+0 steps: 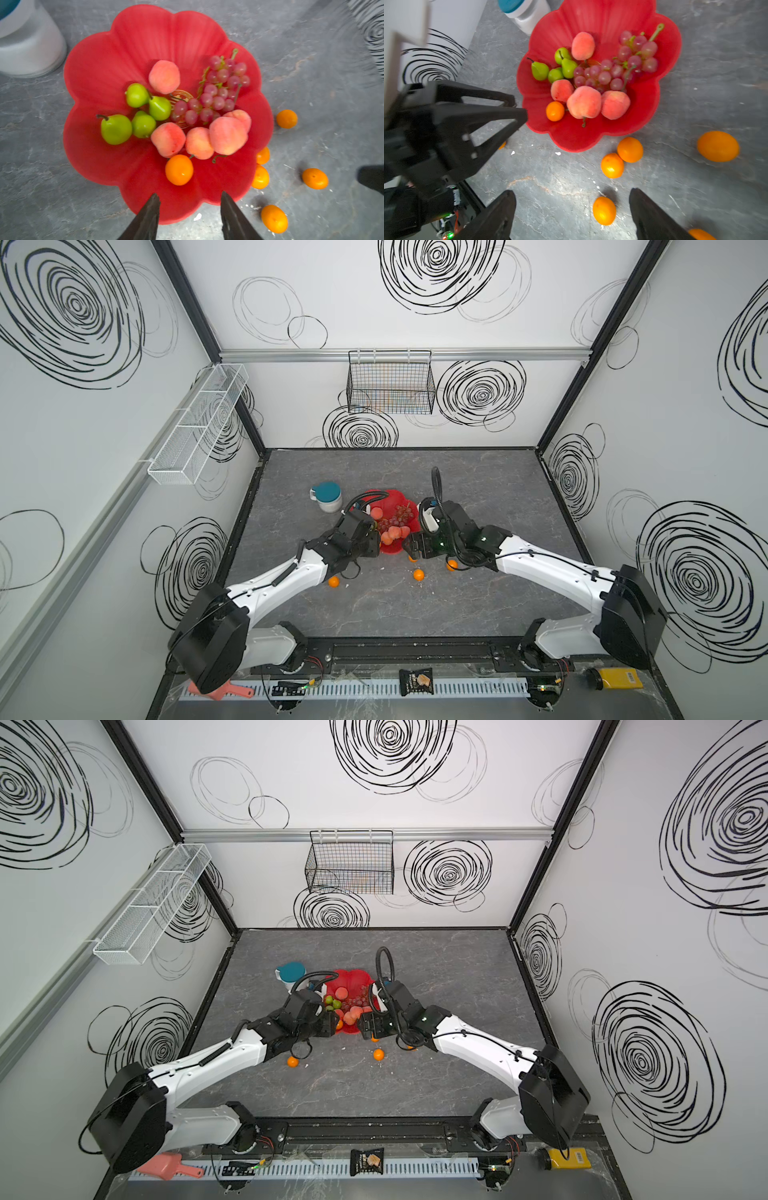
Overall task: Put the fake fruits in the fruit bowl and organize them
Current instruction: 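Withdraw the left gripper while the right gripper lowers onto an orange fruit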
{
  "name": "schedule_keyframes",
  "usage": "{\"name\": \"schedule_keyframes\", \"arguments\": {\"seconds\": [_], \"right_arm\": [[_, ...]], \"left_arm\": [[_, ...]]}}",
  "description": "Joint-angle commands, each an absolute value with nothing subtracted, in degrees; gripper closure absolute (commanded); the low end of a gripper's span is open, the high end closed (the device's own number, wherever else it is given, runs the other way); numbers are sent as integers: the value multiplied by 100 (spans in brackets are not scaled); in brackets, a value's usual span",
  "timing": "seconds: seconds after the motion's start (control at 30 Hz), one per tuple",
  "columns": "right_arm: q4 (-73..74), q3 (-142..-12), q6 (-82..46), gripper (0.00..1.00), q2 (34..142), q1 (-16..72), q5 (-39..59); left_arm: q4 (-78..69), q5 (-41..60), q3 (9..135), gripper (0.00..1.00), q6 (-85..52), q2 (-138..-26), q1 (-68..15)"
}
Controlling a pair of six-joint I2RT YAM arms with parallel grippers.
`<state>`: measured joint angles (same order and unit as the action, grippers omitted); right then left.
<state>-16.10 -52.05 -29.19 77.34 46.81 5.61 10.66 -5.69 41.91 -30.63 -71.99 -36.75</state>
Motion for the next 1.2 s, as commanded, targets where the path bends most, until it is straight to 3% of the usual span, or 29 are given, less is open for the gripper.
{"name": "schedule_keyframes", "arguments": {"seconds": [0.0,0.3,0.43,0.57,0.7,0.93,1.17], "right_arm": [[-2171,-4773,-3006,13,7329,4373,365],[-2575,-4024,-2784,16,6818,3709,183],[-2702,-4130,-2712,19,7137,3676,191],[-3280,-4611,-2773,22,7894,3626,-16],[-3329,-4779,-2689,28,8387,3630,-73],[-3216,-4898,-2680,32,8685,3595,-254],[-3142,-5040,-2619,43,9035,3595,-184]], "left_arm": [[877,-672,4176,48,-3094,-6932,-4095],[-222,-852,3764,47,-3505,-6797,-5373],[-308,-1160,3928,40,-3516,-7079,-5850],[-348,-1395,4077,26,-3473,-7242,-6161],[-434,-1672,4048,1,-3412,-7153,-6342],[-450,-2019,3841,1,-3482,-6726,-6337],[-159,-2154,3843,1,-3612,-6598,-6138]]}}
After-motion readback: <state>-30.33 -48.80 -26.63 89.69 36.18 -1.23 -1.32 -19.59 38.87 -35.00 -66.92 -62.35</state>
